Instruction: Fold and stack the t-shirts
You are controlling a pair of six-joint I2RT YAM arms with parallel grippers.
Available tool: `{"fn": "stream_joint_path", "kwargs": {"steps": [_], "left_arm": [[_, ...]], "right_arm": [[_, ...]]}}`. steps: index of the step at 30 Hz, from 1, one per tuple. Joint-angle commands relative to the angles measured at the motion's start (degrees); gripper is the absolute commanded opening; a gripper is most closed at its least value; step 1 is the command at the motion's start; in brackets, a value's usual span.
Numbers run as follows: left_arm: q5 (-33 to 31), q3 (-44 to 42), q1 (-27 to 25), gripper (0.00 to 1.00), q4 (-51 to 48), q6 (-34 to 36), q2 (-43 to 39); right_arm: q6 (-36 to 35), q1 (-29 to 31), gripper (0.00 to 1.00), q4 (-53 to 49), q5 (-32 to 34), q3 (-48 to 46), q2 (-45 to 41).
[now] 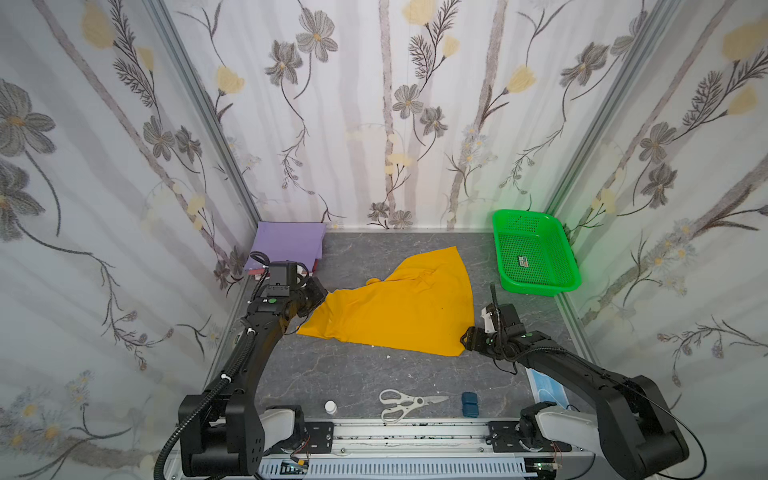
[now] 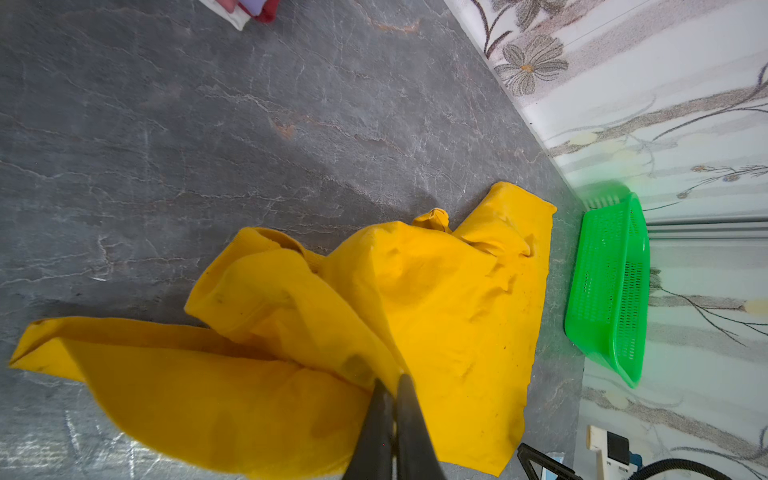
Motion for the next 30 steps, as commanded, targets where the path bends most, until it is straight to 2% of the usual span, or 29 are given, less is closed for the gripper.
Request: {"fn": "stream_joint_path", "kwargs": {"steps": [1, 3, 4, 6, 8, 12, 14, 17, 18, 20, 21, 22, 23, 24, 28, 30], "left_arm": [[0.30, -0.10, 0.07, 0.00, 2.00, -0.67, -0.19], [-0.01, -0.77, 0.11, 0.00, 1.83, -0.84, -0.92], [-0.22, -0.95, 0.07, 0.00, 1.44, -0.92, -1.46], [-0.94, -2.14, 0.08, 0.00, 0.45, -1.41, -3.47], [-2.18, -2.80, 0.07, 0.00, -1.24, -1.68, -5.73], [-2.63, -3.62, -0.15, 0.00, -1.81, -3.33, -7.50], [-2.94, -2.13, -0.28, 0.00, -1.08, -3.90, -5.23], [-4.36, 2.38, -0.38, 0.00, 0.71, -4.01, 1.72], [-5.24, 4.48, -0.24, 0.00, 1.30, -3.99, 6.37], [-6.30, 8.33, 0.29, 0.03, 1.84, -4.55, 12.95], [-6.73, 10.13, 0.72, 0.18, 2.06, -5.36, 16.08], [-6.28, 11.50, 1.10, 0.49, 2.96, -5.86, 18.67], [-5.73, 12.87, 1.29, 0.72, 3.21, -6.31, 20.32], [-5.52, 14.00, 1.29, 0.81, 2.75, -6.44, 21.57], [-6.25, 12.69, 1.29, 0.99, 1.87, -5.44, 20.77], [-7.00, 10.10, 1.38, 1.00, 1.46, -5.32, 19.11]], "right_arm": [[2.83, 0.44, 0.50, 8.48, -1.18, 0.51, 4.08], [3.76, 0.43, 0.12, 8.86, 0.63, 0.45, 5.45], [4.37, 0.44, 0.00, 8.75, 1.68, 0.09, 4.64], [6.14, 0.60, 0.00, 7.46, 4.29, -1.37, -0.84], [7.51, 1.19, 0.00, 2.25, 9.78, -1.13, -8.63], [7.05, 1.29, 0.00, -7.97, 18.69, 3.20, -23.00], [5.05, -0.02, 0.00, -9.00, 19.90, 7.09, -24.19], [-0.17, -4.98, 0.00, -6.42, 13.96, 14.54, -13.82], [-2.08, -6.17, 0.05, -4.99, 11.99, 19.55, -8.10], [-3.97, -7.68, 0.29, -4.89, 9.50, 27.51, 3.41], [-4.89, -8.52, 0.40, -5.84, 7.30, 32.07, 8.46], [-5.95, -8.61, 0.57, -6.48, 6.01, 35.80, 13.43], [-6.37, -8.32, 0.71, -6.35, 5.77, 37.62, 15.34], [-6.43, -8.01, 0.80, -5.99, 5.89, 38.41, 16.08], [-7.20, -7.90, 0.91, -5.50, 6.94, 34.34, 14.40], [-7.49, -8.29, 0.91, -4.87, 7.41, 30.80, 12.97]]}}
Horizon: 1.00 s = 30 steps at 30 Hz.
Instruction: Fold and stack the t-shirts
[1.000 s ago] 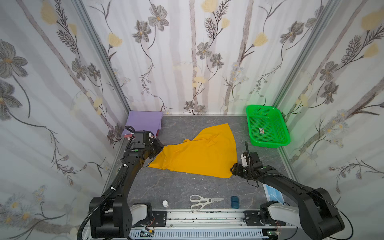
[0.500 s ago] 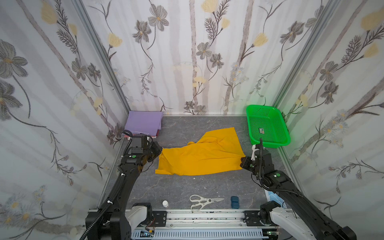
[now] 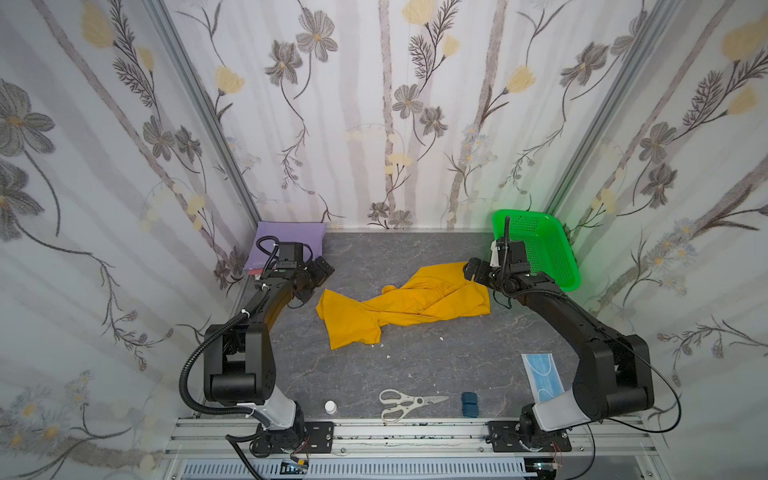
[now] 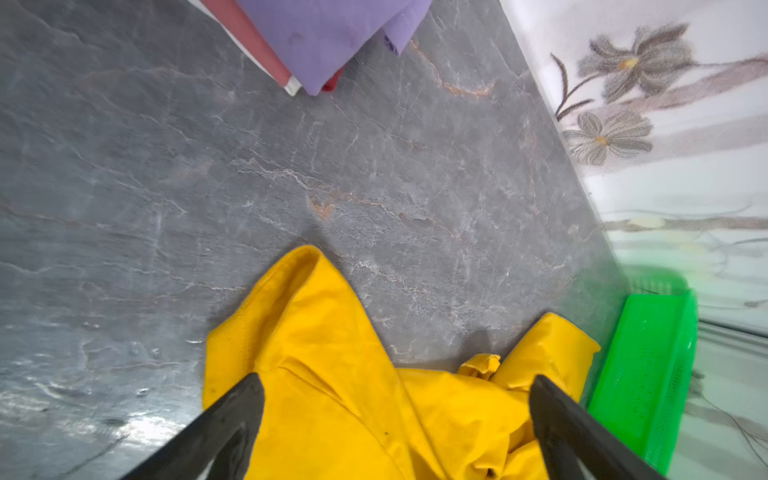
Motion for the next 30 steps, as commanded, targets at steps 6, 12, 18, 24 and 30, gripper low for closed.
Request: {"fn": "stream_joint_path", "kwargs": {"steps": [6, 12, 18, 24, 30], "left_arm": [[1.15, -13.87, -1.39, 1.00, 0.77, -0.02, -9.22], [1.91, -24.67, -1.74, 1.00, 2.20, -1.26, -20.20], [2.43, -28.22, -1.73, 1.00, 2.00, -0.72, -26.66], [2.63, -28.11, -1.71, 1.00, 2.03, -0.33, -25.72], [2.82, -27.86, -1.69, 1.00, 2.75, -0.27, -24.18]], "right_arm": [[-1.69, -1.43, 0.80, 3.47, -0.62, -7.90, 1.04], [-4.01, -3.95, 0.60, 4.81, -1.48, -4.40, 9.36], [-5.89, -6.88, 0.52, 5.46, -3.52, -1.65, 15.47], [-6.53, -6.96, 0.43, 4.85, -4.90, -0.44, 16.68], [-7.28, -6.80, 0.40, 3.02, -6.53, 0.42, 17.26]]}}
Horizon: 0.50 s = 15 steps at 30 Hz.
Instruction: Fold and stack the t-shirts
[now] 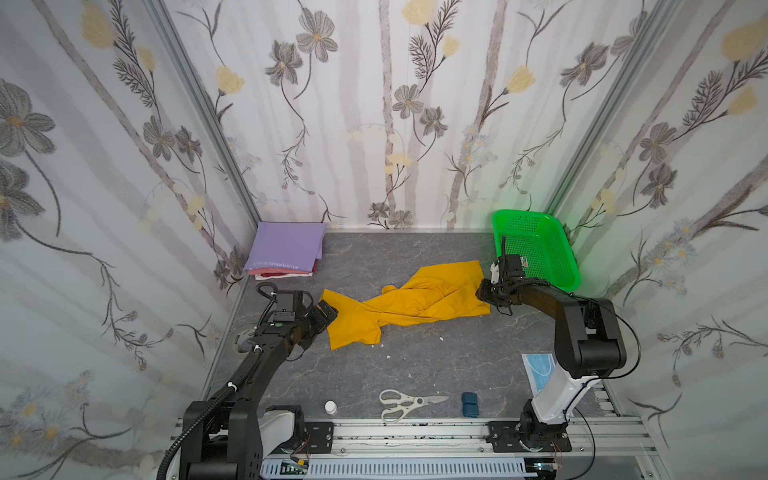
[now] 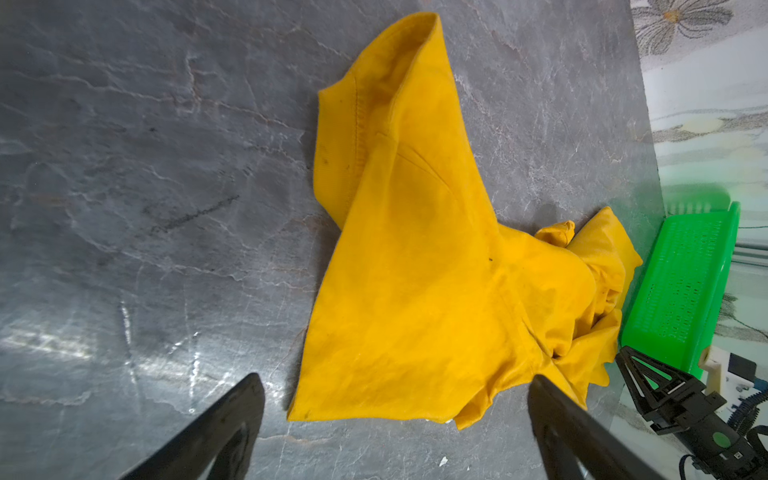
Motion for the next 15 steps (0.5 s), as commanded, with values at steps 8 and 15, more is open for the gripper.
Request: {"fn": "stream_joint_path", "kwargs": {"steps": [8, 15], "left_arm": [[-0.25, -0.37, 0.07, 1.00, 0.69, 0.36, -2.08], [-0.66, -1.44, 0.06, 1.00, 0.86, 0.73, -3.47]], "right_arm": [[-2.05, 0.12, 0.38, -6.00, 1.90, 4.41, 3.27], [-2.30, 0.20, 0.00, -6.10, 1.59, 4.63, 3.08]]}}
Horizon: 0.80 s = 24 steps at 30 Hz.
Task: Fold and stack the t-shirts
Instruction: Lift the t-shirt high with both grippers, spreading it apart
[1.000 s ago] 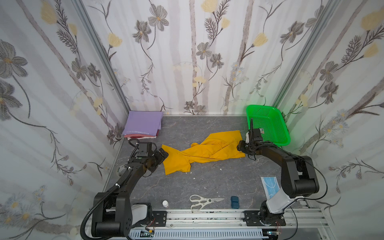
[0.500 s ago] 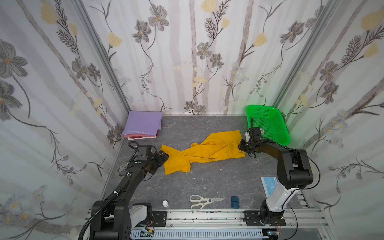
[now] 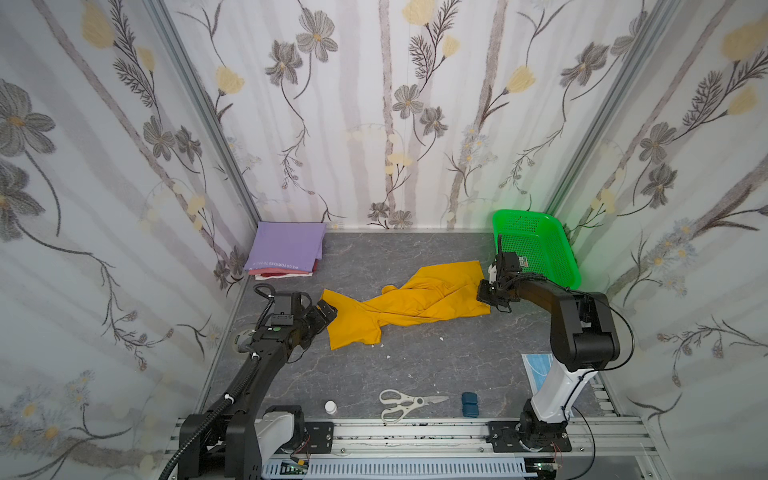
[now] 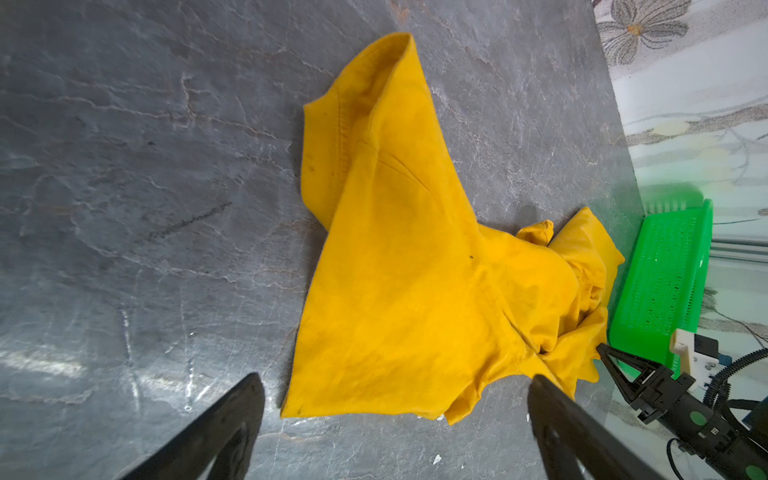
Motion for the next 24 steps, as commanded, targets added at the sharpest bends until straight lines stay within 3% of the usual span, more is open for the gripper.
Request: {"fn": "stream_joint_path", "kwargs": {"steps": [1, 9, 13, 17, 23, 24], "left_arm": [[0.16, -0.21, 0.06, 1.00, 0.51, 0.62, 0.49], [2.26, -0.23, -1.01, 0.98, -3.82, 2.15, 4.64], [0.36, -2.59, -4.57, 0.89, -4.61, 1.84, 4.35], [-1.40, -3.93, -7.57, 0.71, -2.40, 0.69, 6.36], [-5.29, -2.26, -9.20, 0.61, -0.22, 0.63, 12.64], [-6.31, -2.26, -9.38, 0.54, 0.30, 0.67, 12.83]], "right_arm": [[-0.74, 0.19, 0.00, 0.11, -0.04, 0.76, -0.29], [-2.25, 2.47, 0.00, -1.56, -3.31, 1.62, -11.52], [-1.46, 2.57, 0.00, -3.36, -3.28, 1.48, -17.74], [-1.06, 2.65, 0.00, -4.21, -3.99, 1.28, -21.92], [-0.85, 2.65, 0.00, -4.62, -4.78, 1.30, -25.43], [-0.92, 2.65, 0.00, -4.74, -4.78, 1.30, -25.73]]}}
